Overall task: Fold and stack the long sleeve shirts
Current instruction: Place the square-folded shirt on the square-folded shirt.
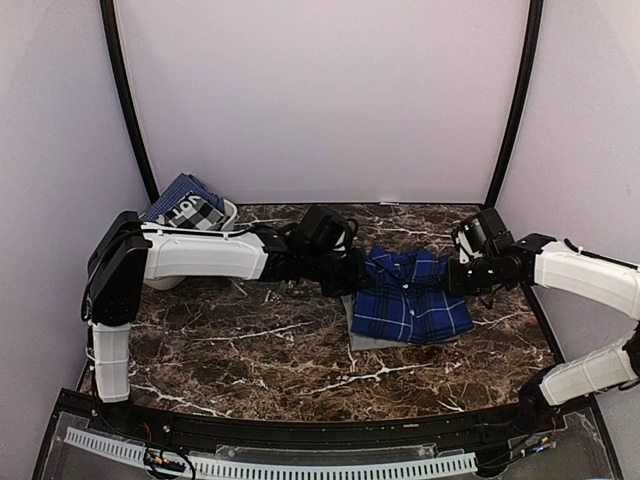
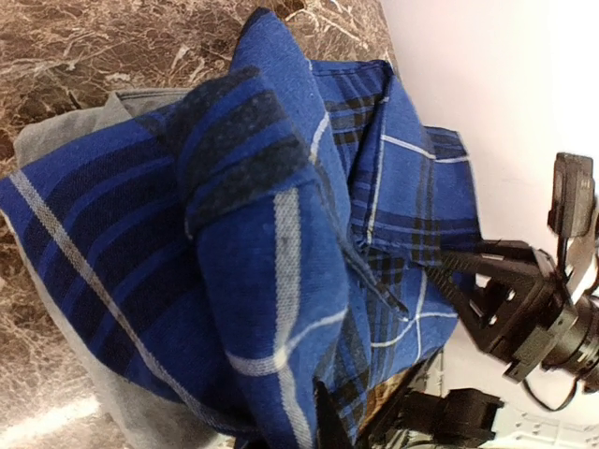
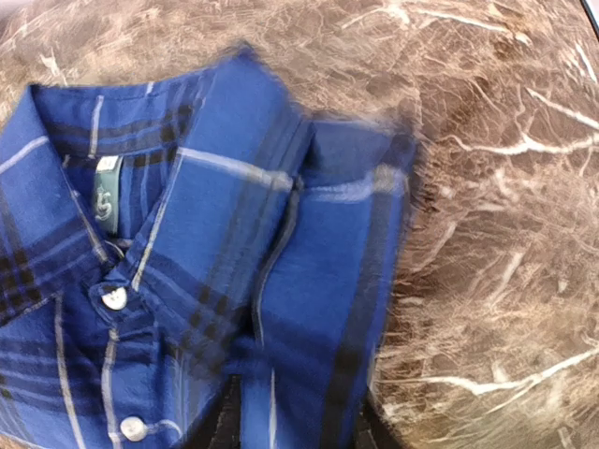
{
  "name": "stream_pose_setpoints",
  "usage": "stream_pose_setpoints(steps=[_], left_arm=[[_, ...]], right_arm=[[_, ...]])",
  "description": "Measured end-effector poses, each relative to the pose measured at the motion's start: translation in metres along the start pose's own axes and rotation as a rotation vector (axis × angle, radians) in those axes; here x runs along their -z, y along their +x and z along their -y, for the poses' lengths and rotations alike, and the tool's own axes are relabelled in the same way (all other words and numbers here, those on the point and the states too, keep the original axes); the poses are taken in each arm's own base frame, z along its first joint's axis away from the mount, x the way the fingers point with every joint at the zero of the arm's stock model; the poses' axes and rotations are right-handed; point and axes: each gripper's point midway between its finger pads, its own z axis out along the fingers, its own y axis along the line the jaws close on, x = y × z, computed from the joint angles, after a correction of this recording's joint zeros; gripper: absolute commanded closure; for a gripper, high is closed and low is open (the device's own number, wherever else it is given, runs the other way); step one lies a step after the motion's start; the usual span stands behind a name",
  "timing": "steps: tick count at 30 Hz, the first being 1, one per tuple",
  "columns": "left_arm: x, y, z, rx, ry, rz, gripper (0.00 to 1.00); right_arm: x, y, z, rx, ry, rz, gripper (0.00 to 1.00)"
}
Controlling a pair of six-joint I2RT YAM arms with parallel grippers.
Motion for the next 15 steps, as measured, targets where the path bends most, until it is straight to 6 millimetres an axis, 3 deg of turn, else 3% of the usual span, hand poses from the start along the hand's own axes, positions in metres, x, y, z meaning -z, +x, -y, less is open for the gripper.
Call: stream_pose_setpoints(steps=[1,2,9,15], left_arm=[[-0.001,0.002,-0.004,0.003,-0.010,-0.002,0.65],[-0.004,0.006,-0.012,0.008,-0.027,-0.010,0.62],[-0.028,0.032,-0.068,0.015,-0.150,-0.067,0.39],[-0.024,0.028,-0.075,-0.018,-0.187,-0.046,0.24]], right_arm=[[-0.003,0.002,0.004,-0.004,0.011,-0.009,0.49],[-0.006,0.004,0.008,-0.006,0.024,-0.017,0.41],[-0.004,-0.001,0.020,-0.011,0.069,-0.008,0.27],[0.012,-0.020,-0.001,-0.013,-0.029,0.042,0.23]])
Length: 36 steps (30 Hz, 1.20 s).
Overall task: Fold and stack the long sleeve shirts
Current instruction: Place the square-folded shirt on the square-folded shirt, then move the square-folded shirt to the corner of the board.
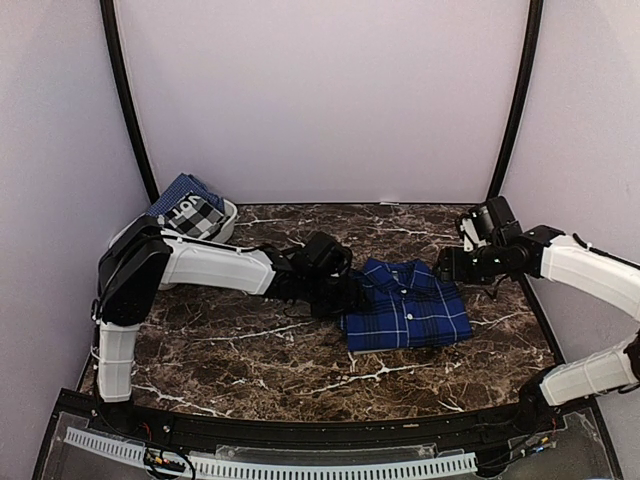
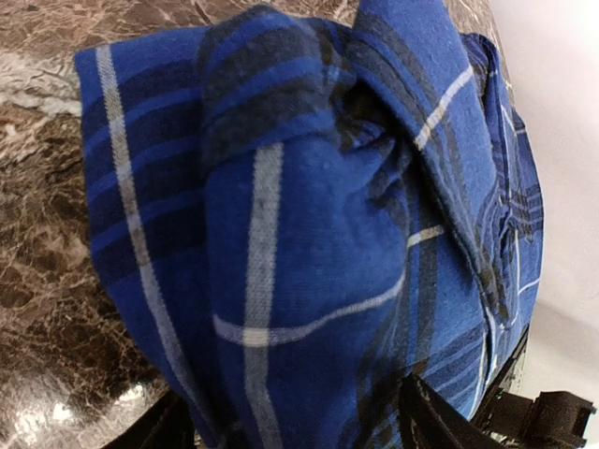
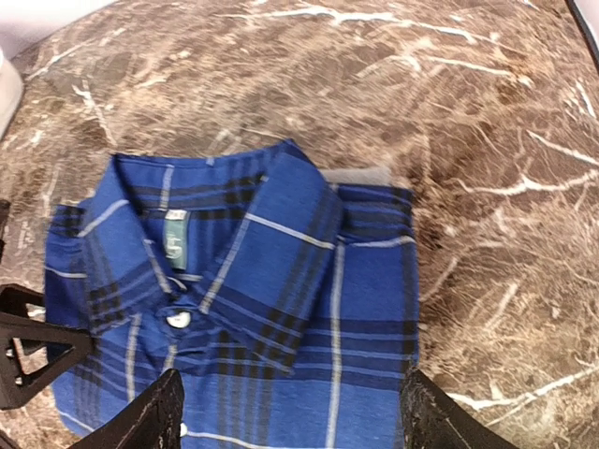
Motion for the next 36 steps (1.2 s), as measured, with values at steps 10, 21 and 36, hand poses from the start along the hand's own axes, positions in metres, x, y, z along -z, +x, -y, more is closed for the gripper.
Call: stream_pose_setpoints(steps=[10,21,36], left_arm=[[0.056,-0.028,0.003,-0.055,-0.019,0.136,0.01],[0.163,-0.080,-0.052,0.006,-0.059,0.365,0.01],[0.200,-0.077,-0.068,-0.008,-0.059,0.431,0.01]], right_arm=[[0.002,-0.008,-0.061,0.007,-0.238,-0.004,0.18],[-0.026,-0.003,-0.175,0.051,-0.473,-0.086,0.01],[-0.104,0.015,-0.265,0.083,-0.531,-0.191,0.01]])
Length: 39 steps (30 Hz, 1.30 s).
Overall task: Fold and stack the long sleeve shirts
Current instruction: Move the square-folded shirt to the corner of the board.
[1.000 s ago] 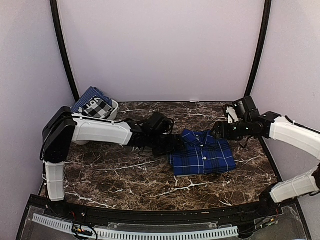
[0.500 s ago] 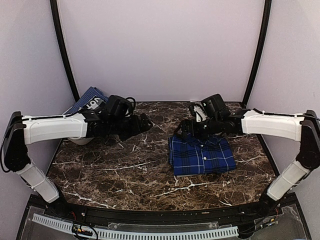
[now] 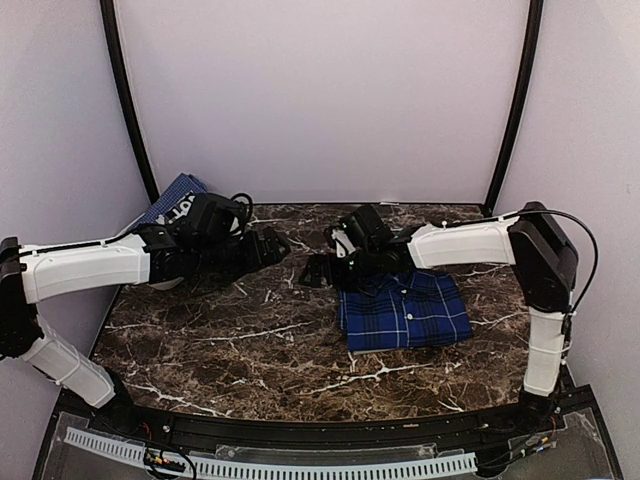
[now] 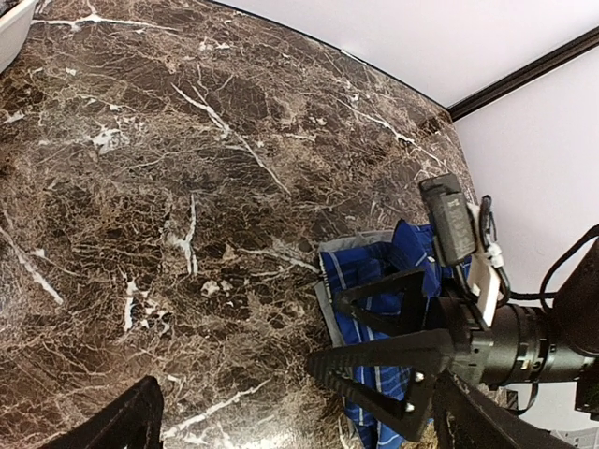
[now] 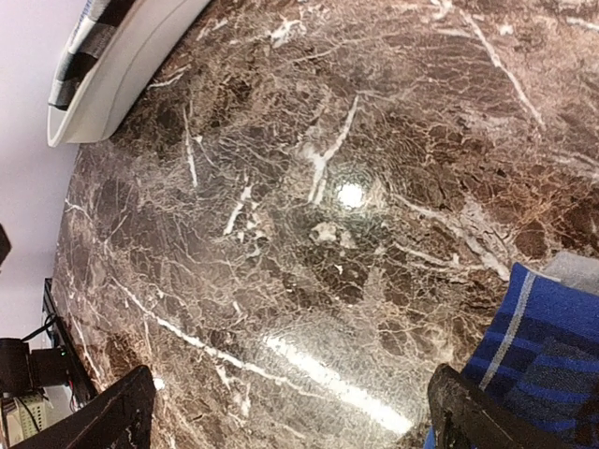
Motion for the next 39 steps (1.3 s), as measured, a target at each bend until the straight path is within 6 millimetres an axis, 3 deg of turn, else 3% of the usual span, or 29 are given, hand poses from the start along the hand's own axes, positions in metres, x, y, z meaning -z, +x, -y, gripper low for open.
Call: stream_pose_setpoints(steps=[5,10,15,28,34,39], left_arm=[[0.000,0.000,-0.002,0.003,0.000,-0.004,0.01],[-0.003,0.000,-0.004,0.007,-0.003,-0.011,0.01],[-0.007,0.005,-0.005,0.007,-0.003,-0.031,0.01],[-0.022,0.017,-0.005,0.010,0.009,-0.082,0.02],[-0.024,0.019,-0.002,0.013,0.023,-0.096,0.02],[-0.026,0.019,0.002,0.018,0.038,-0.102,0.02]], right_arm=[[-0.020,0.013,0.013,-0.039,0.022,-0.037,0.01],[-0.024,0.018,0.020,-0.065,0.021,-0.027,0.01],[-0.025,0.034,0.044,-0.108,0.033,-0.023,0.01],[0.036,0.046,0.107,-0.242,0.090,0.072,0.02],[0.074,0.066,0.135,-0.290,0.134,0.103,0.01],[0.102,0.083,0.146,-0.299,0.164,0.115,0.01]])
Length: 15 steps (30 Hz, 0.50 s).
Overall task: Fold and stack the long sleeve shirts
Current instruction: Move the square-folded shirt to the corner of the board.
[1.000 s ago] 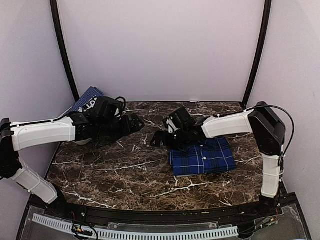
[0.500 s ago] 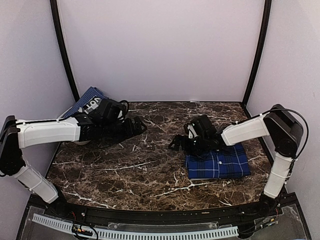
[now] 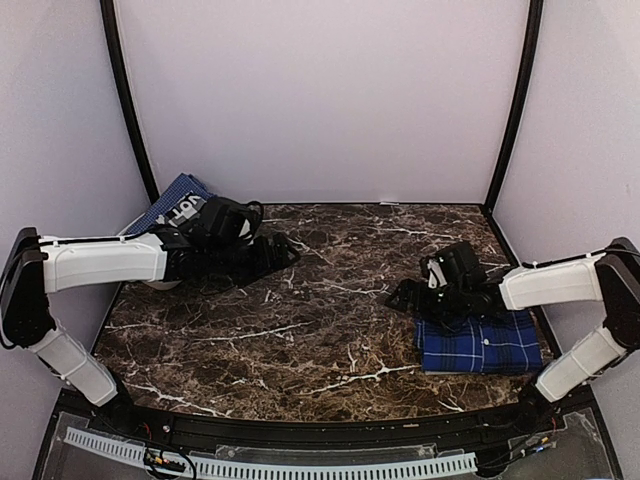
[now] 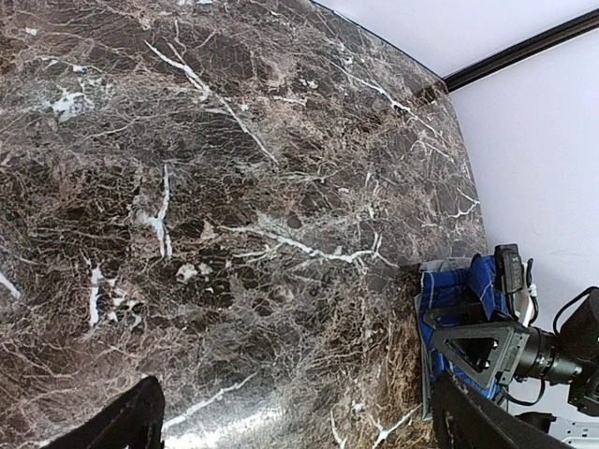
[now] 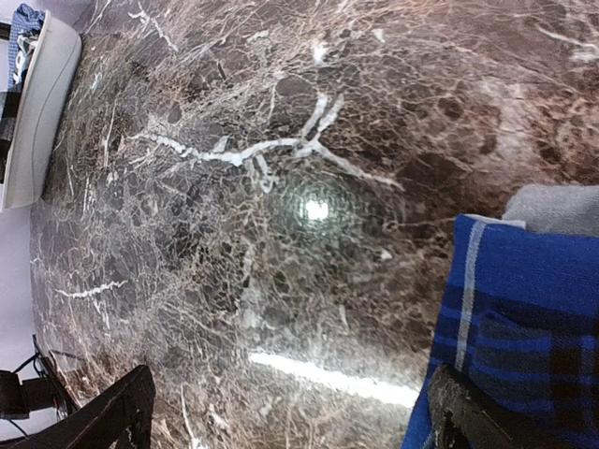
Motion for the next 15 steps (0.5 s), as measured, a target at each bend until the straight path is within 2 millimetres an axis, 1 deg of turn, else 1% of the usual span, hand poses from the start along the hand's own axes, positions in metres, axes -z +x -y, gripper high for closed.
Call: stream_pose_setpoints(steps=[7,10,15], left_arm=[[-0.005,0.001,0.002,0.009,0.010,-0.012,0.03],[-0.006,0.002,0.002,0.011,0.010,-0.017,0.03],[-0.006,0.003,0.003,0.012,0.014,-0.022,0.03]], right_arm=[[0.029,0.007,0.013,0.007,0.019,0.016,0.01],[0.034,0.011,0.015,0.018,0.029,0.010,0.01],[0.036,0.014,0.017,0.026,0.040,-0.003,0.01]])
